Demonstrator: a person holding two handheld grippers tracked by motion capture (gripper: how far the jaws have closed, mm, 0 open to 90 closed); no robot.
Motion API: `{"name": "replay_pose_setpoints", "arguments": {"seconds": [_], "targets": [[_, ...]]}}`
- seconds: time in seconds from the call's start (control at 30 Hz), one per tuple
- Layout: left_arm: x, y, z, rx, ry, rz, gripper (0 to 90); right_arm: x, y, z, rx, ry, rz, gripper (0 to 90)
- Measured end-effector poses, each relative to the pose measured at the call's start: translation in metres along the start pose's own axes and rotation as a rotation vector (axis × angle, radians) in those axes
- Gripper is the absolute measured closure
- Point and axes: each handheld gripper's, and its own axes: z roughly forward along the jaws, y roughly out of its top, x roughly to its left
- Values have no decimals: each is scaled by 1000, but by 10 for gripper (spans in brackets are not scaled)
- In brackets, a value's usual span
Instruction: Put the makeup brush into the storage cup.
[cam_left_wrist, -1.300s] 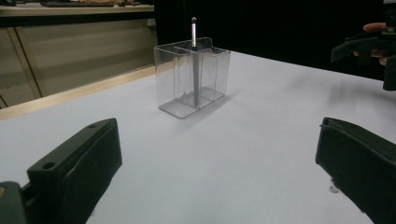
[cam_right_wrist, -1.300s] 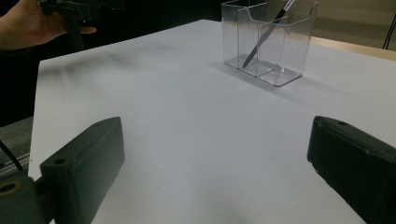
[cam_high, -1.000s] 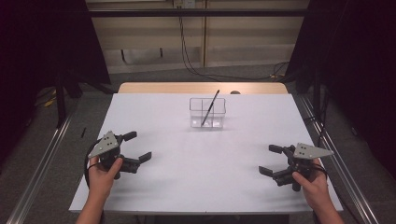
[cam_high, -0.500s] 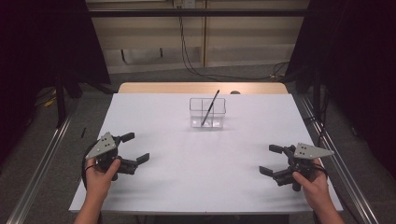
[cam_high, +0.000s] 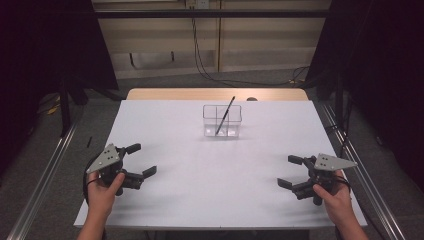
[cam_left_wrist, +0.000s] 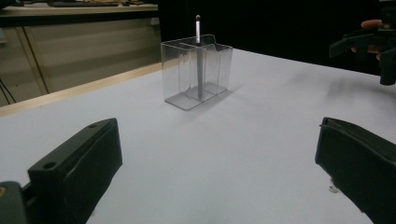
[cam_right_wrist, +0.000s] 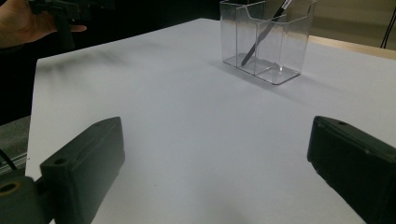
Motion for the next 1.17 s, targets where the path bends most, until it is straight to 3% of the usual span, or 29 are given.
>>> {"name": "replay_pose_setpoints", "arguments": {"seconds": [0.7,1.17], "targets": [[5,-4,-16,-2,15,-19,8,-6,-2,-4,-4,-20,-2,39],[5,-5,-11,24,8,-22,9,-8,-3,-8,-5,-30,-2,38]]}}
